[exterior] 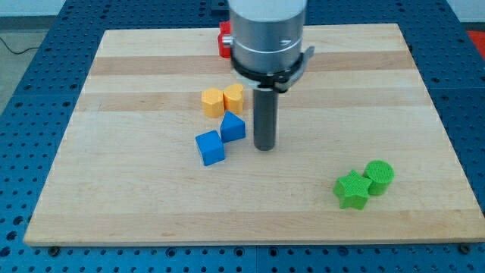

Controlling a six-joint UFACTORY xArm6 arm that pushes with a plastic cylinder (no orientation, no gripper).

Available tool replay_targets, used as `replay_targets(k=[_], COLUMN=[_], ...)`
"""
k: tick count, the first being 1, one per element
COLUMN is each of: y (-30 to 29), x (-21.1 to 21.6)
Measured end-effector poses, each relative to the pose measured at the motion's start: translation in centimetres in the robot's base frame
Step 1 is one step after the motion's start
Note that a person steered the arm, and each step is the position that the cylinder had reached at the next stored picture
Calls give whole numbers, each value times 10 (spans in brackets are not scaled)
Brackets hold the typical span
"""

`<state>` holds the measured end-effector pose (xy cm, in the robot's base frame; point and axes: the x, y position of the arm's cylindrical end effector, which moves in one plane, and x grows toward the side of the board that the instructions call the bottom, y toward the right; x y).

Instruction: Put the blue triangle above the blue cube

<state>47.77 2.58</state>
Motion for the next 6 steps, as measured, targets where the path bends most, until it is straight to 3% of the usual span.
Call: replay_targets(k=[2,6], y=[-2,-69], x=[-23,-34])
